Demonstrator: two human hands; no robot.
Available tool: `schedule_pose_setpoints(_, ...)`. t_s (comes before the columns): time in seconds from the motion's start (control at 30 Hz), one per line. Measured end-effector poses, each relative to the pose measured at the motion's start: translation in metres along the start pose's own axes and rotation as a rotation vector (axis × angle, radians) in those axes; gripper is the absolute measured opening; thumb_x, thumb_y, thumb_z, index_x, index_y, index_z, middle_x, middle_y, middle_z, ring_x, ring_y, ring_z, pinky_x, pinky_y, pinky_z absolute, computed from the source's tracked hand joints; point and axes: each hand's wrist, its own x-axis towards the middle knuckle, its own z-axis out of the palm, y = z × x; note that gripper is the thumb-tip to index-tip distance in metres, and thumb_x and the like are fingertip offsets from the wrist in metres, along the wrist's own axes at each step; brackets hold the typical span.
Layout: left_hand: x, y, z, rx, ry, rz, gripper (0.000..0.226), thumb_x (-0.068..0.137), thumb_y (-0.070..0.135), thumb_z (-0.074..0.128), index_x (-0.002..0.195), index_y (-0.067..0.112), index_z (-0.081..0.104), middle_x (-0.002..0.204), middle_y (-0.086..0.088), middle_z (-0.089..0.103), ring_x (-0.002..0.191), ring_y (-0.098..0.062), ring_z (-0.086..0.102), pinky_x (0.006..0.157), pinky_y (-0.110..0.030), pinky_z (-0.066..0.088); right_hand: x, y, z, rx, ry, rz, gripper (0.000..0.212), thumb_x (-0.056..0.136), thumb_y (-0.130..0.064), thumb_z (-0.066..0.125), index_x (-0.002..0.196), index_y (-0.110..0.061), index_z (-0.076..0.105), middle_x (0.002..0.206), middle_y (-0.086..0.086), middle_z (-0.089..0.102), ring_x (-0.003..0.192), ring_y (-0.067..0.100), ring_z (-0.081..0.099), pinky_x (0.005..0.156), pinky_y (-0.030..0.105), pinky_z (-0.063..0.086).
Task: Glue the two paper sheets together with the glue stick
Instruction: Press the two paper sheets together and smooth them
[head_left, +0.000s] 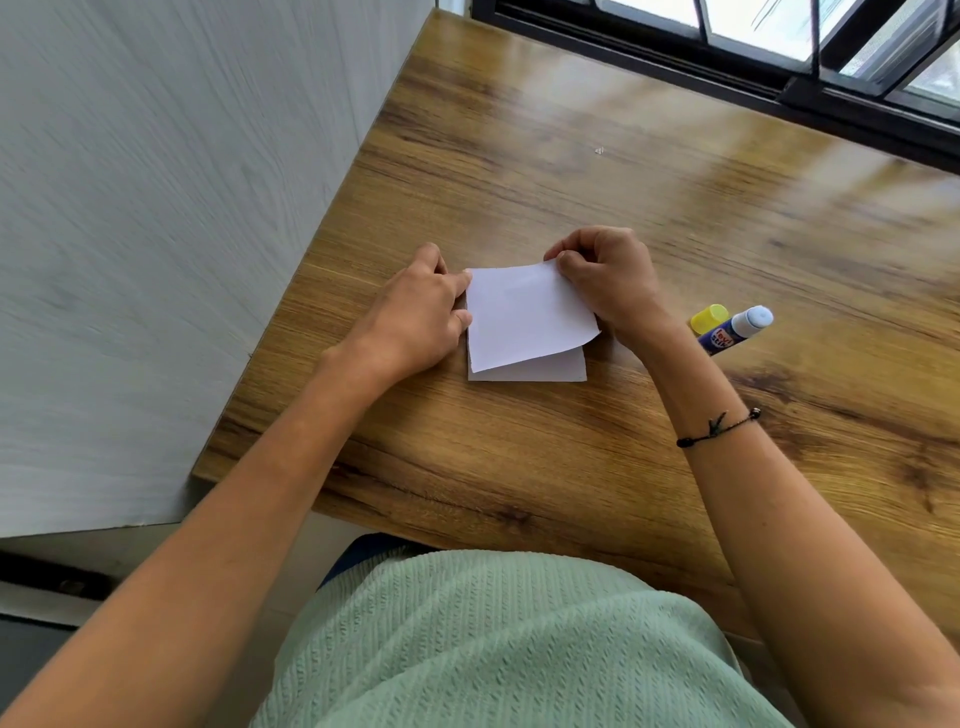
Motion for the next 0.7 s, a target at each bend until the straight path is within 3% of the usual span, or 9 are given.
schedule_pose_setpoints(0.53, 0.002, 0.008, -0.011, 0.173, -0.154, 0.040, 0.051, 0.086, 0.032, 0.058, 0.127, 0.006, 0.042, 0.128, -0.012, 0.034, 0.112, -0.032, 0.049, 0.095, -0.038, 0.040, -0.012, -0.003, 0.002, -0.172, 0.090, -0.127, 0.023, 0.085, -0.006, 0.047, 0.090, -0.010, 0.070, 0.083, -0.006, 0.060, 0.078, 0.008, 0.052, 0.058, 0.003, 0.031)
schedule_pose_setpoints(0.7, 0.006, 0.006, -0.012, 0.191, -0.139, 0.043, 0.045, 0.091, 0.030, 0.049, 0.130, 0.008, 0.042, 0.128, -0.011, 0.037, 0.113, -0.031, 0.049, 0.095, -0.039, 0.042, -0.013, -0.005, 0.002, -0.177, 0.091, -0.111, 0.025, 0.085, -0.005, 0.046, 0.090, -0.009, 0.070, 0.083, -0.006, 0.060, 0.080, 0.009, 0.052, 0.061, 0.009, 0.035)
